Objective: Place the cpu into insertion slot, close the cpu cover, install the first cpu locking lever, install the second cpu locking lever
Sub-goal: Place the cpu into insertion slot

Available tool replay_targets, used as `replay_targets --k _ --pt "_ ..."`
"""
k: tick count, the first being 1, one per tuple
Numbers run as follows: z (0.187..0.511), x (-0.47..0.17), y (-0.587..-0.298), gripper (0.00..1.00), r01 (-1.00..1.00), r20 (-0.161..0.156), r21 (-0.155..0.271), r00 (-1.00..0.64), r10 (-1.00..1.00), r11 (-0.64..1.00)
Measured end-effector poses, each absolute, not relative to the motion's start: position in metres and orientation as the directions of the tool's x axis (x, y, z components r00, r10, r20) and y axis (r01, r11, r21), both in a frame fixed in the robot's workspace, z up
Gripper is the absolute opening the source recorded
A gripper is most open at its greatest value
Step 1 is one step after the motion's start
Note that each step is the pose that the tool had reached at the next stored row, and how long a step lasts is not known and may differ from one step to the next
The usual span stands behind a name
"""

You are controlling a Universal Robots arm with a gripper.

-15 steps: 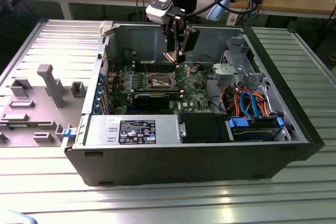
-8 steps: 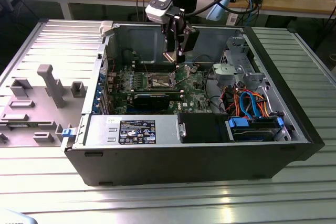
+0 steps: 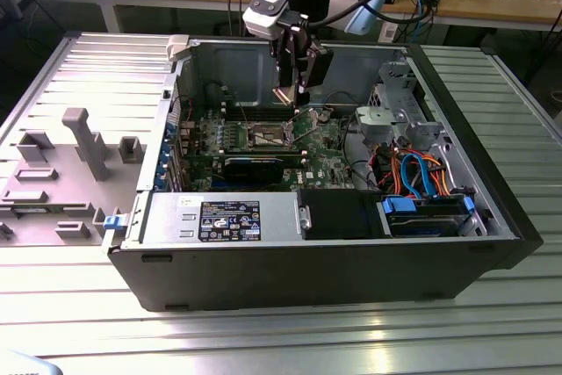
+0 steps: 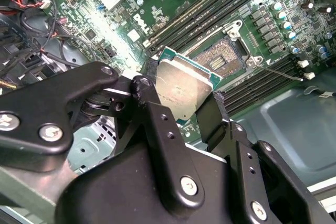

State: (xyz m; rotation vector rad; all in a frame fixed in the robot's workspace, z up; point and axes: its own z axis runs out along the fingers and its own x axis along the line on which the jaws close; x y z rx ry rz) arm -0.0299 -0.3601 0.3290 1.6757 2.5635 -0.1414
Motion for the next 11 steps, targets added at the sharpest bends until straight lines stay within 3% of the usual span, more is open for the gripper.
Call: replay_targets --k 11 --pt "0.329 -0.0299 -0.36 0.55 0.92 -0.117 -0.037 -0.392 0.912 0.391"
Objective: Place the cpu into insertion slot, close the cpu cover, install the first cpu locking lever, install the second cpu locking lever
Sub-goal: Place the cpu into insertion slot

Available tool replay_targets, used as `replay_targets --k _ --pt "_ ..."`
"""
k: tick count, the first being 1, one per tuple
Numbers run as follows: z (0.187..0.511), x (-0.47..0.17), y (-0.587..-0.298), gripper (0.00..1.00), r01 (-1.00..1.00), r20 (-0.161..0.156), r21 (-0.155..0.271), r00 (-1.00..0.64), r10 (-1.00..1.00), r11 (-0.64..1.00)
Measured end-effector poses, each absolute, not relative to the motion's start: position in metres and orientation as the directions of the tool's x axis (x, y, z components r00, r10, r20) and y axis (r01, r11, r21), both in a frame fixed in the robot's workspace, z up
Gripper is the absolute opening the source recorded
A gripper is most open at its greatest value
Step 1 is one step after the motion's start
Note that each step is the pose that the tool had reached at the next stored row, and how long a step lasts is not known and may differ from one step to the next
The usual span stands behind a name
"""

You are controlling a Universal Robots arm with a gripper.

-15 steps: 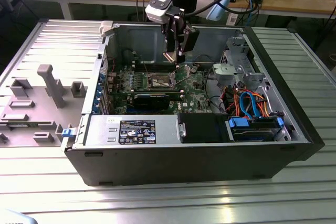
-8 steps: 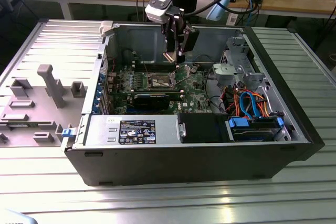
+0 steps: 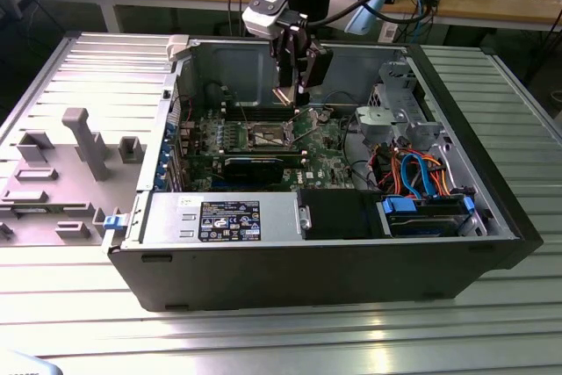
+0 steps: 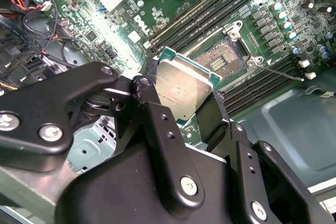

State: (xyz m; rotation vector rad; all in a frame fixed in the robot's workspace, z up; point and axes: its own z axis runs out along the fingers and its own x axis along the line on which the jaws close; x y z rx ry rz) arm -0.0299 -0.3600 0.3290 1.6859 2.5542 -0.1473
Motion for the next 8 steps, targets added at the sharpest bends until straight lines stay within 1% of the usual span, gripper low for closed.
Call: replay_targets --k 8 --pt "0.3289 -0.0299 -0.36 0.55 0.922 -0.12 -0.039 -0.386 0.915 0.384"
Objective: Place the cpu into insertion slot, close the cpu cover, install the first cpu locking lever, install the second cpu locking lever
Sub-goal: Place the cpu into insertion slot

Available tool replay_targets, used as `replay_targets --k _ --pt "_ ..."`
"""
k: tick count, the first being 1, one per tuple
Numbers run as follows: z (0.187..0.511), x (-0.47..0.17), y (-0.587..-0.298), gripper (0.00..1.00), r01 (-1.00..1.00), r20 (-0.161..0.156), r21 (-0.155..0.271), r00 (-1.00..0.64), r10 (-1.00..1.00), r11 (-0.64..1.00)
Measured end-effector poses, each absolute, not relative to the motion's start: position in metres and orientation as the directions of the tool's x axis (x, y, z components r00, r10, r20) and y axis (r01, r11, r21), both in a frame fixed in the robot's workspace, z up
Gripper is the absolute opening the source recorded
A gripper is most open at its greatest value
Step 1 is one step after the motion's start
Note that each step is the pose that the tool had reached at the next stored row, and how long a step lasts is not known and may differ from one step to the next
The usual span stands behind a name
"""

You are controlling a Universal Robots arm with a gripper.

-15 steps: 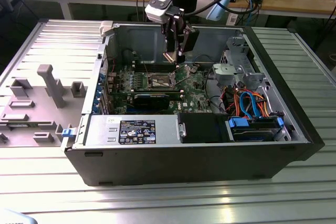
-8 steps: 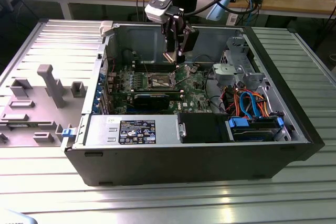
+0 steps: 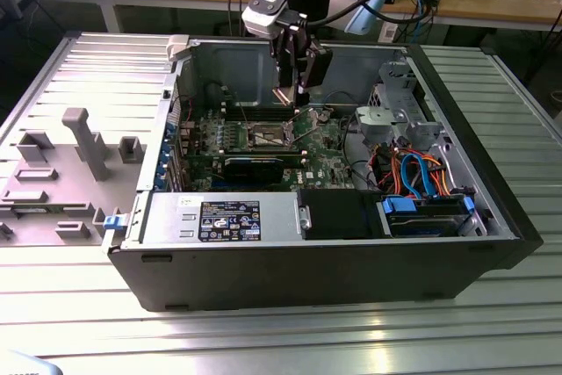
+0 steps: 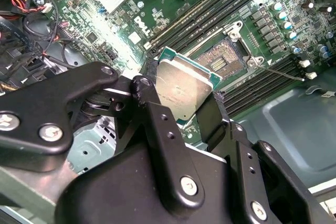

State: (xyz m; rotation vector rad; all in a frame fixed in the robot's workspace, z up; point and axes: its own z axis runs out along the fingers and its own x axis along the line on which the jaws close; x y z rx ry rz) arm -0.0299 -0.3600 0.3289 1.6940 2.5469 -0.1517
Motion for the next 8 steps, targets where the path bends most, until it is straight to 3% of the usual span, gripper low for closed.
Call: replay_targets --k 8 --pt "0.3289 -0.0299 -0.36 0.55 0.925 -0.124 -0.04 -0.379 0.917 0.377"
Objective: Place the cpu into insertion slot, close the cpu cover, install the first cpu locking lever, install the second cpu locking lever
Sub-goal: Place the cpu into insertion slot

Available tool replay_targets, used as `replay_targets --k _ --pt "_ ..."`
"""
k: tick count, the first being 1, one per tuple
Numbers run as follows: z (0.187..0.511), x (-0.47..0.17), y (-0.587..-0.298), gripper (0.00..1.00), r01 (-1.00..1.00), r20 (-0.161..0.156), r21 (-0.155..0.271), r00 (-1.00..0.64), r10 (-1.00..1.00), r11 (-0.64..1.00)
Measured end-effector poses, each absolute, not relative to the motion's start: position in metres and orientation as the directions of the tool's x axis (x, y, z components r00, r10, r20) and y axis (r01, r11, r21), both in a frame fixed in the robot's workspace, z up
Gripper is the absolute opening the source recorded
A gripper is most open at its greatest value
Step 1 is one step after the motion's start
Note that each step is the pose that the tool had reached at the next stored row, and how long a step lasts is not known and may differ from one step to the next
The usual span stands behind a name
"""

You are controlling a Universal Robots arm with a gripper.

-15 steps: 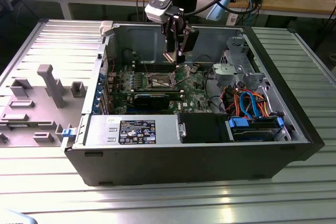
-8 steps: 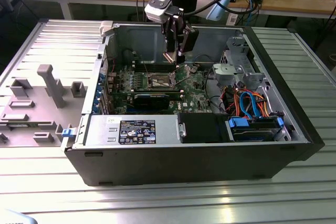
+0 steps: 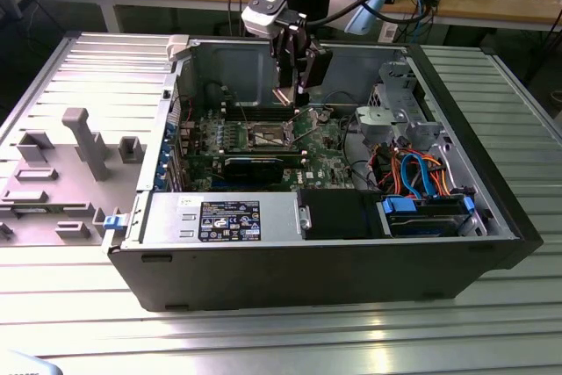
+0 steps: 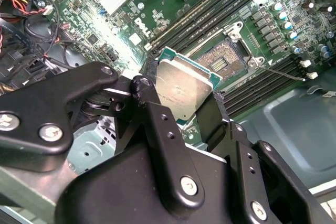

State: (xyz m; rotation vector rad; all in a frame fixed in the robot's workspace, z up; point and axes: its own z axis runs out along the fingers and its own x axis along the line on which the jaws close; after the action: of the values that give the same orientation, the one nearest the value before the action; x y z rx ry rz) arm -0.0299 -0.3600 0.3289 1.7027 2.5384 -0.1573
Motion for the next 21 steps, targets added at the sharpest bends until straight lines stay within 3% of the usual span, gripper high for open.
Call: replay_targets --k 21 --pt "0.3287 -0.0299 -0.36 0.55 0.932 -0.133 -0.044 -0.362 0.923 0.359"
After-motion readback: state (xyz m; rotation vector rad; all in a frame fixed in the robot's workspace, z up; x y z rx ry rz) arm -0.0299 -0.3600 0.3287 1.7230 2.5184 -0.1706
